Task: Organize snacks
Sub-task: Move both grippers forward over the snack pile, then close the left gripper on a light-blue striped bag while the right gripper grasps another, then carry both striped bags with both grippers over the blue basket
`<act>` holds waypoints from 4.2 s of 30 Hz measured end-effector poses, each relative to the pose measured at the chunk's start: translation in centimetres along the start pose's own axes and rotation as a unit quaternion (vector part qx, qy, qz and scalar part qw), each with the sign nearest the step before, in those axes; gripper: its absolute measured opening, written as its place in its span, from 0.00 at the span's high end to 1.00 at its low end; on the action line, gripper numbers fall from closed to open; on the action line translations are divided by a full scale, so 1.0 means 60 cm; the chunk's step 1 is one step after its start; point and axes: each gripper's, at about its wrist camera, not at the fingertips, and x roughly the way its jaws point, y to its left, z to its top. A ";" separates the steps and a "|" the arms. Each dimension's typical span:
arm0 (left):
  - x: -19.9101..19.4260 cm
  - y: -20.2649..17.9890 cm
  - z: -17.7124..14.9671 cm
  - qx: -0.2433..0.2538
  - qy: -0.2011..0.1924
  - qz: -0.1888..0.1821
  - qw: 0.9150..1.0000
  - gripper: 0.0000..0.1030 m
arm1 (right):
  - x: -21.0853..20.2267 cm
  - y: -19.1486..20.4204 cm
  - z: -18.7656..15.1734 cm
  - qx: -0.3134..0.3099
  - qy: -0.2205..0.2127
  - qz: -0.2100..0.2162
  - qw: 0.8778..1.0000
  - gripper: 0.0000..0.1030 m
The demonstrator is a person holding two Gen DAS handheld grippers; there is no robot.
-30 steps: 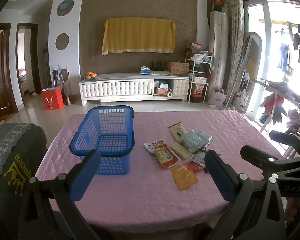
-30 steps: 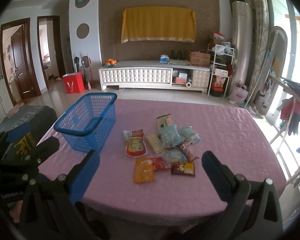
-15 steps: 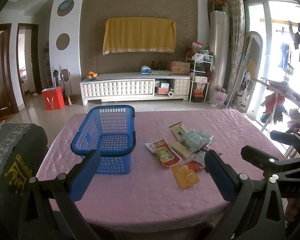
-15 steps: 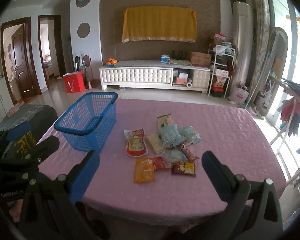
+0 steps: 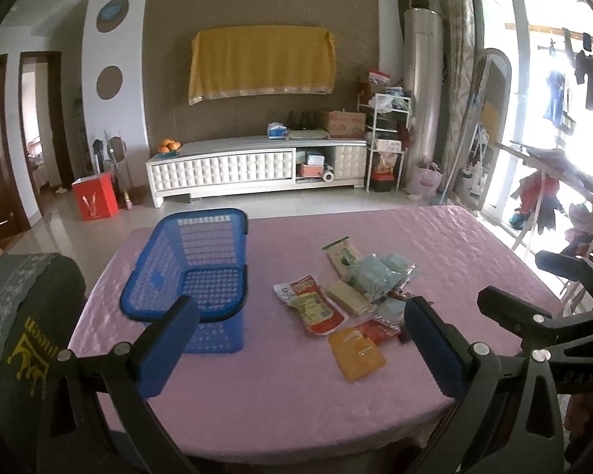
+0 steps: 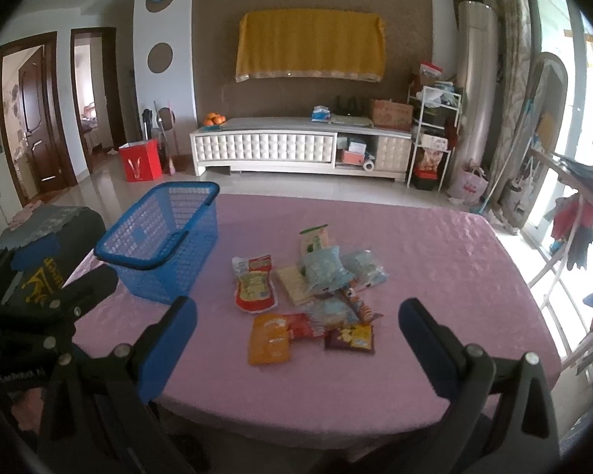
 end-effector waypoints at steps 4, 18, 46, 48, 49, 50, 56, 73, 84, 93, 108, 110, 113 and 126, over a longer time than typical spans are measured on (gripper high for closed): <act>0.033 -0.025 0.026 0.013 0.009 -0.010 1.000 0.00 | 0.010 -0.030 0.016 -0.005 0.004 -0.004 1.000 0.00; 0.223 -0.073 0.039 0.004 0.099 -0.030 0.995 0.00 | 0.142 -0.154 0.029 0.011 0.054 -0.030 0.998 0.01; 0.562 -0.123 0.040 -0.061 0.236 -0.036 0.969 0.00 | 0.486 -0.242 0.046 -0.035 0.197 0.027 0.979 0.06; 0.574 -0.122 0.037 -0.062 0.243 -0.035 0.968 0.00 | 0.514 -0.241 0.037 -0.041 0.214 0.033 0.975 0.06; 0.576 -0.122 0.037 -0.061 0.244 -0.033 0.967 0.00 | 0.526 -0.241 0.032 -0.042 0.222 0.036 0.973 0.06; 0.579 -0.124 0.037 -0.058 0.246 -0.031 0.967 0.00 | 0.536 -0.240 0.027 -0.042 0.228 0.042 0.972 0.06; 0.591 -0.129 0.032 -0.049 0.255 -0.018 0.965 0.00 | 0.569 -0.237 0.003 -0.054 0.249 0.085 0.963 0.32; 0.592 -0.163 0.031 -0.043 0.274 -0.008 0.961 0.00 | 0.494 -0.308 0.031 -0.011 0.191 0.076 0.979 0.35; 0.647 -0.177 0.011 -0.048 0.313 0.008 0.949 0.15 | 0.487 -0.301 0.025 -0.021 0.185 0.062 0.981 0.35; 0.648 -0.183 0.017 -0.045 0.304 -0.008 0.952 0.42 | 0.481 -0.308 0.031 -0.016 0.182 0.052 0.982 0.35; 0.495 -0.098 0.080 -0.056 0.243 -0.022 0.968 0.43 | 0.402 -0.233 0.056 -0.039 0.172 0.028 0.984 0.35; 0.468 -0.078 0.090 -0.058 0.233 -0.023 0.970 0.43 | 0.379 -0.214 0.074 -0.044 0.164 0.031 0.985 0.35; 0.422 -0.042 0.107 -0.061 0.217 -0.028 0.974 0.43 | 0.345 -0.182 0.099 -0.049 0.151 0.040 0.987 0.35; 0.275 0.118 0.140 -0.022 0.168 -0.007 0.985 0.43 | 0.292 -0.024 0.141 -0.066 0.119 0.074 0.988 0.35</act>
